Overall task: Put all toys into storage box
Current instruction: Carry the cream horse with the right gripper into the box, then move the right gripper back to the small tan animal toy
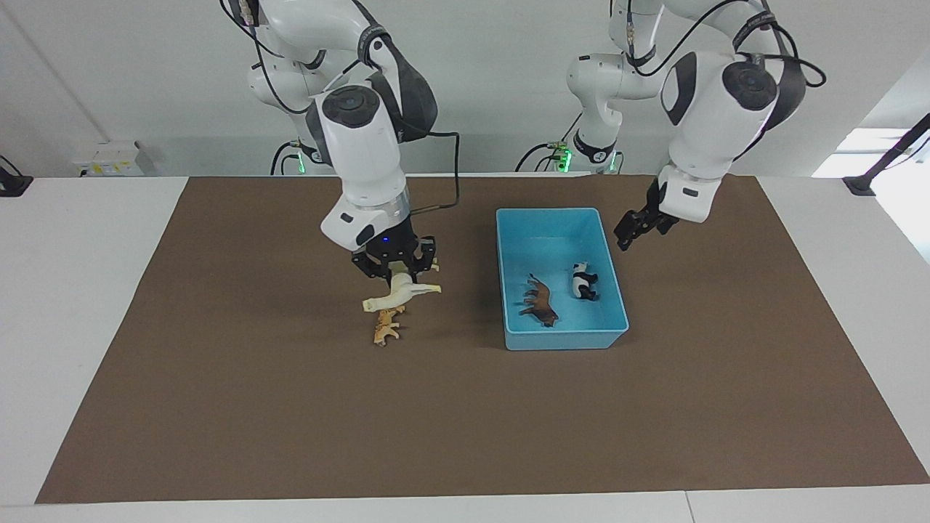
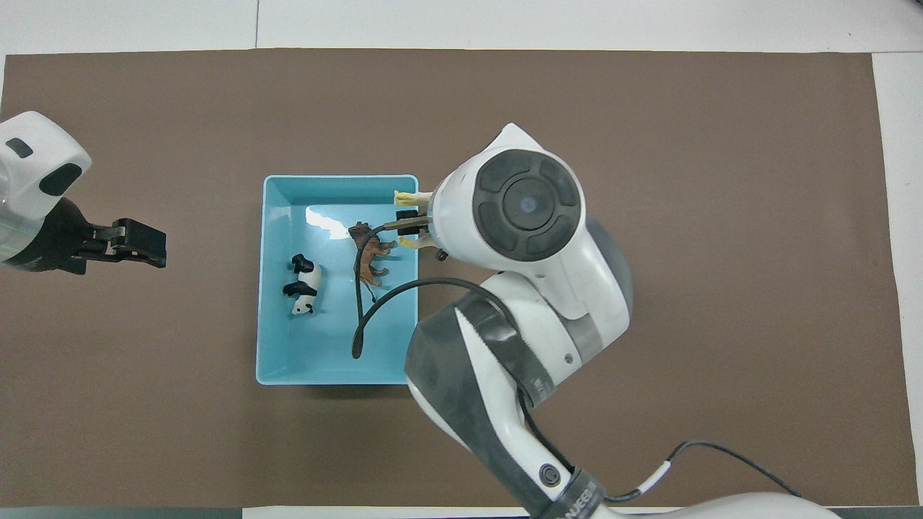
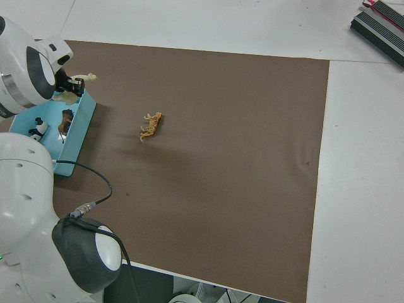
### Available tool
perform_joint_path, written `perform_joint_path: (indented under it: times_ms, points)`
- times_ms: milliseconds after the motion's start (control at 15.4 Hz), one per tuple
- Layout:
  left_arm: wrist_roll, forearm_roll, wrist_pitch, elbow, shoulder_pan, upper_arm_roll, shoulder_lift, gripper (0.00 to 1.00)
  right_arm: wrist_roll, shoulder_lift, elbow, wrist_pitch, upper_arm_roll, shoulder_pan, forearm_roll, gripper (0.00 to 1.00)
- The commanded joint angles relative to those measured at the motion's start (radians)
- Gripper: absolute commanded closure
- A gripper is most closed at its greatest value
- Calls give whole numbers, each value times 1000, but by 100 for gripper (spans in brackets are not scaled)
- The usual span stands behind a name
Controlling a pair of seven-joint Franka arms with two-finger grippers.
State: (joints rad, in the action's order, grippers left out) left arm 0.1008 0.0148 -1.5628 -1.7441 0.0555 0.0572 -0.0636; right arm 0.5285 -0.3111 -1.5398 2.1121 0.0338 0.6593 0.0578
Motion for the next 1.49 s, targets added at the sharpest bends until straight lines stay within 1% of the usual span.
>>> perform_joint_path:
  times_ms: [0,65,130,195,260,390,520,585,650,715,780,910,1040,1170,1235,1430]
  points:
    - [-58,22,36,-14,6,-3,-27,0,54,-71,26,87,5,64,10,100]
    - [-76,27,27,0,6,-5,-7,0,82,-115,27,133,5,89,-1,100]
    - [-88,30,44,56,6,-4,33,0,99,-167,38,184,5,107,-6,100]
    - [-90,33,74,99,10,-3,59,0,103,-202,53,218,5,120,-4,100]
    - [-90,28,84,106,13,-3,64,0,117,-224,70,223,5,132,-3,100]
    - [-92,27,92,104,24,-7,62,0,200,-246,70,226,5,152,-4,100]
    - [-93,27,95,101,26,-10,61,0,283,-247,49,218,8,192,-16,100]
    - [-95,27,96,100,26,-17,61,0,307,-246,41,209,8,201,-16,61]
    - [-93,27,101,100,39,-23,61,0,338,-244,44,188,12,213,-18,1]
    - [-93,27,102,100,49,-33,61,0,379,-243,55,142,12,215,-16,0]
    - [-93,27,102,100,50,-37,62,0,427,-244,87,85,14,217,-16,0]
    - [-93,27,112,103,69,-53,65,0,529,-260,191,-41,12,214,-18,0]
    - [-95,25,118,101,63,-56,82,0,586,-254,257,-121,18,194,-16,0]
    - [-95,20,122,110,58,-54,85,0,579,-212,271,-176,55,154,-9,0]
    - [-95,20,119,110,55,-47,82,0,562,-191,271,-185,60,126,-16,0]
    - [-95,20,115,120,50,-46,71,0,394,-180,239,-210,63,28,-19,0]
